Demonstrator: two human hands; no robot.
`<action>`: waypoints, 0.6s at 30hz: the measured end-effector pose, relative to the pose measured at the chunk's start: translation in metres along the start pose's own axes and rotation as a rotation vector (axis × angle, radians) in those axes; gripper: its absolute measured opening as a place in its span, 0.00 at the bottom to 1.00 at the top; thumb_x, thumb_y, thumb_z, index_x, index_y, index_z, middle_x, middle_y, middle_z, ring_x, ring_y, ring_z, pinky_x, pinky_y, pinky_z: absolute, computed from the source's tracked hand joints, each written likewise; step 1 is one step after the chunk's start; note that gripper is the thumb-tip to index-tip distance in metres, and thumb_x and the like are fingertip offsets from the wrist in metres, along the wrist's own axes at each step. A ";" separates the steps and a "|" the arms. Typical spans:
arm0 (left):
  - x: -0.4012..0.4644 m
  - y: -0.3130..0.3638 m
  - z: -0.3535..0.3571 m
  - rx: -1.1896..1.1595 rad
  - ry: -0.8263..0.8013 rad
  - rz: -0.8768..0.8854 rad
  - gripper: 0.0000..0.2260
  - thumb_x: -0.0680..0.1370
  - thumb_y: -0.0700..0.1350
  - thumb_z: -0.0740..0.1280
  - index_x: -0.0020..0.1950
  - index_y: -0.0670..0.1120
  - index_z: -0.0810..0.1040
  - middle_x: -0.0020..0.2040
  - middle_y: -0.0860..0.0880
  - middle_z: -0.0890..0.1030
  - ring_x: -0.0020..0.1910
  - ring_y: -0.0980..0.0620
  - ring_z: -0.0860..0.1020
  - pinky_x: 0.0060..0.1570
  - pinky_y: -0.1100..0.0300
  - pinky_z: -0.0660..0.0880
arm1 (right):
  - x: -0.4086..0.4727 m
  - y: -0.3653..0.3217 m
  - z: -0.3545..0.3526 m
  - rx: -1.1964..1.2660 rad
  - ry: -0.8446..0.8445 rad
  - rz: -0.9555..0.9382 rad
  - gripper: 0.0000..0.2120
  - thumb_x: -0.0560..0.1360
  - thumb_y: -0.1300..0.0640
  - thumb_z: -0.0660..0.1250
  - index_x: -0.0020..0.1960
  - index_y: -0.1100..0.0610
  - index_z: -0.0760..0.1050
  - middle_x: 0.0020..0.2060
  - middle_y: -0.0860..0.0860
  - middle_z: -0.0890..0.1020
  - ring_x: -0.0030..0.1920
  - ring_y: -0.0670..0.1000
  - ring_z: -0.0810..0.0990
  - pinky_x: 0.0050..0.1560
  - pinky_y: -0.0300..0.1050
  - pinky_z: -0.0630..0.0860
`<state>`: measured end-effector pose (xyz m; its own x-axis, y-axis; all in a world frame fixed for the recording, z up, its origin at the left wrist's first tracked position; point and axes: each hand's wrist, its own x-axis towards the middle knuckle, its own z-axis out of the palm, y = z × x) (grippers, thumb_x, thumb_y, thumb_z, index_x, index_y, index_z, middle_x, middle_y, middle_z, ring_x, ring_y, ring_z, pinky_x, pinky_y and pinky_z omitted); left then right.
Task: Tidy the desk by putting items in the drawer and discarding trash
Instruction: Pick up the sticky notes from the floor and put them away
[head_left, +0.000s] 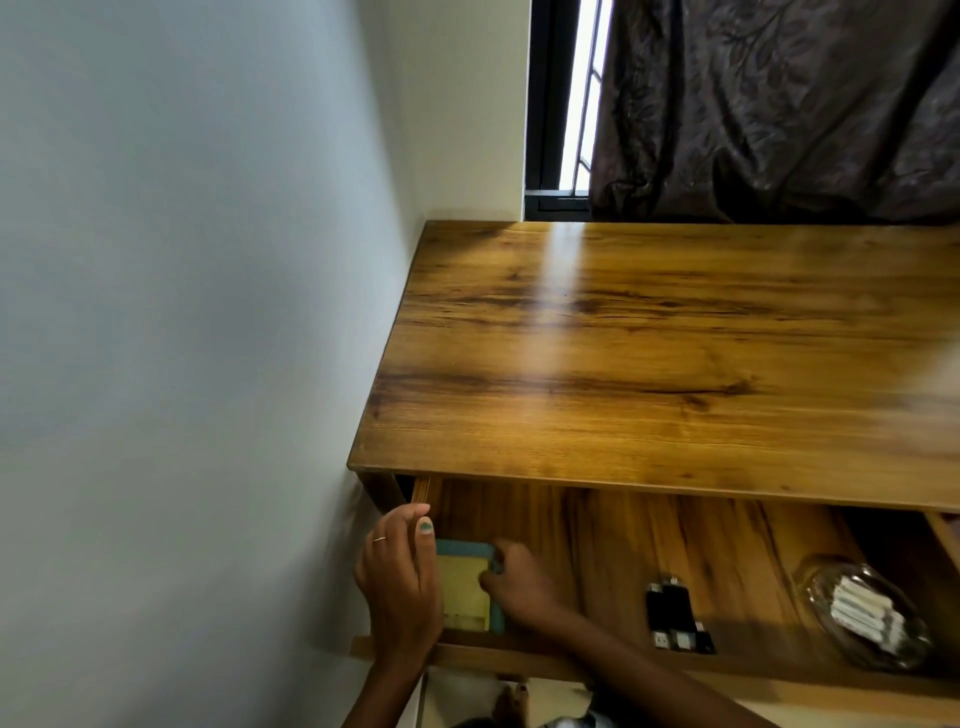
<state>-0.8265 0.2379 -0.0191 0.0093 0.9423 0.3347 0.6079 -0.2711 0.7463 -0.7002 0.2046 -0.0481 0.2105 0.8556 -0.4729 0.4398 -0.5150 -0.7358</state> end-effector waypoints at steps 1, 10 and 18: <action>0.000 0.000 0.000 -0.004 0.000 0.001 0.16 0.78 0.52 0.52 0.53 0.48 0.78 0.47 0.57 0.77 0.47 0.57 0.74 0.47 0.69 0.63 | 0.001 0.000 0.002 0.088 -0.036 0.048 0.25 0.76 0.62 0.63 0.71 0.57 0.62 0.60 0.54 0.76 0.52 0.47 0.76 0.47 0.36 0.76; -0.001 -0.002 0.003 0.006 -0.004 -0.019 0.16 0.78 0.53 0.52 0.52 0.50 0.77 0.47 0.58 0.76 0.48 0.57 0.73 0.51 0.57 0.64 | 0.007 -0.001 0.011 -0.090 0.031 0.000 0.24 0.75 0.57 0.64 0.70 0.53 0.64 0.68 0.53 0.67 0.64 0.52 0.71 0.62 0.48 0.73; -0.001 0.001 0.000 -0.027 -0.015 -0.041 0.14 0.78 0.53 0.52 0.53 0.53 0.75 0.47 0.58 0.76 0.48 0.58 0.73 0.49 0.64 0.63 | 0.018 -0.012 0.002 -0.512 -0.084 -0.214 0.24 0.78 0.49 0.58 0.72 0.53 0.60 0.73 0.54 0.59 0.72 0.59 0.54 0.71 0.54 0.57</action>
<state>-0.8261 0.2369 -0.0186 -0.0032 0.9554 0.2955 0.5864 -0.2375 0.7744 -0.7040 0.2259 -0.0484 0.0089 0.9203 -0.3910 0.8373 -0.2207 -0.5003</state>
